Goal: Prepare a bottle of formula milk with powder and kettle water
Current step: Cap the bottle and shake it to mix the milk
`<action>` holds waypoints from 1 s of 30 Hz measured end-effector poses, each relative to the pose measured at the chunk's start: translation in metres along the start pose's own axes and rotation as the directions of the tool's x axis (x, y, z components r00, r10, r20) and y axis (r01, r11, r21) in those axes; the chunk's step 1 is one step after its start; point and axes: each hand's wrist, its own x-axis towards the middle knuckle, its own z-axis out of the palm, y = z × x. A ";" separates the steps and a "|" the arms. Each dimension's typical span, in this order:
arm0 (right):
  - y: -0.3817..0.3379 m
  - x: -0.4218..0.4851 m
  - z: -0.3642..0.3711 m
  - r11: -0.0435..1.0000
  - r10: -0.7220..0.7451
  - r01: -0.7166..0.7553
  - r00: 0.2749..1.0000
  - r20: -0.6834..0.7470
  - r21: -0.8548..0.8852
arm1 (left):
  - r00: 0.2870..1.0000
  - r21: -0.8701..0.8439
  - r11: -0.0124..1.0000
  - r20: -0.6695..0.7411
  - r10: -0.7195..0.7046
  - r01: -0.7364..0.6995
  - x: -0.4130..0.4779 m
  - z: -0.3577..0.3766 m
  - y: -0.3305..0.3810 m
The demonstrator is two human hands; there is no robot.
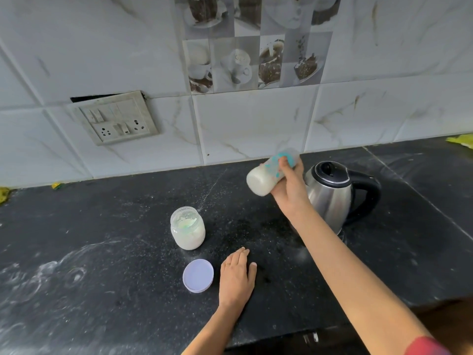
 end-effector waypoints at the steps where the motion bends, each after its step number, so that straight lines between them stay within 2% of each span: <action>1: 0.000 -0.002 -0.002 0.997 0.049 -0.045 0.996 0.069 -0.065 | 1.000 -0.003 1.000 -0.004 0.001 -0.001 0.000 0.000 0.000; 3: -0.002 -0.009 -0.004 0.973 0.132 -0.088 0.969 0.207 -0.212 | 1.000 -0.006 1.000 -0.003 -0.004 0.004 0.000 0.000 0.000; 4: -0.003 -0.009 -0.003 0.975 0.113 -0.063 0.967 0.228 -0.213 | 1.000 -0.005 1.000 -0.004 -0.005 0.005 0.000 0.000 0.000; 6: -0.006 -0.008 0.005 0.993 0.004 0.011 0.992 0.129 -0.116 | 1.000 -0.003 1.000 -0.011 -0.004 0.003 0.001 0.000 0.000; 8: -0.008 -0.007 0.009 0.995 -0.013 0.022 0.995 0.094 -0.093 | 1.000 -0.003 1.000 -0.011 -0.002 0.002 0.001 0.001 0.000; 11: -0.005 -0.012 0.000 0.964 0.108 -0.033 0.955 0.277 -0.262 | 1.000 -0.005 1.000 -0.018 0.000 0.000 0.000 0.002 -0.001; 12: -0.006 -0.013 0.000 0.963 0.106 -0.022 0.946 0.305 -0.267 | 1.000 -0.005 1.000 -0.022 0.001 -0.001 0.000 0.002 -0.001; 13: -0.008 -0.011 0.002 0.974 0.070 -0.003 0.955 0.287 -0.227 | 1.000 -0.003 1.000 -0.028 0.003 -0.003 0.000 0.002 -0.001; 15: -0.012 -0.007 0.007 0.993 -0.036 0.050 0.991 0.131 -0.103 | 0.999 0.002 1.000 -0.036 0.008 -0.008 0.000 0.001 0.000; 17: -0.012 -0.003 0.004 0.994 -0.057 0.062 0.997 0.061 -0.088 | 0.999 -0.002 1.000 -0.037 0.006 -0.007 0.000 0.002 0.000; 20: -0.009 -0.010 -0.003 0.982 0.073 -0.032 0.974 0.217 -0.188 | 0.999 -0.009 1.000 -0.042 0.006 -0.006 0.000 0.001 -0.001; 21: -0.009 -0.011 -0.002 0.984 0.065 -0.023 0.969 0.239 -0.174 | 0.999 -0.011 1.000 -0.043 0.006 -0.006 0.000 0.001 -0.001; 24: -0.008 -0.010 0.006 0.999 -0.020 0.025 0.992 0.121 -0.043 | 0.999 -0.011 1.000 -0.039 0.007 -0.007 0.000 0.001 0.000; 25: -0.006 -0.009 0.006 0.999 -0.001 0.006 0.990 0.138 -0.036 | 0.999 -0.013 1.000 -0.039 0.007 -0.008 0.000 0.001 0.000; 28: -0.005 -0.011 0.006 0.986 0.067 -0.015 0.949 0.310 -0.166 | 0.999 -0.023 1.000 -0.036 0.006 -0.007 0.000 0.000 0.000; 30: -0.009 -0.004 0.007 0.994 0.003 0.024 0.970 0.243 -0.106 | 0.999 -0.017 1.000 -0.031 0.008 -0.008 0.000 0.000 -0.001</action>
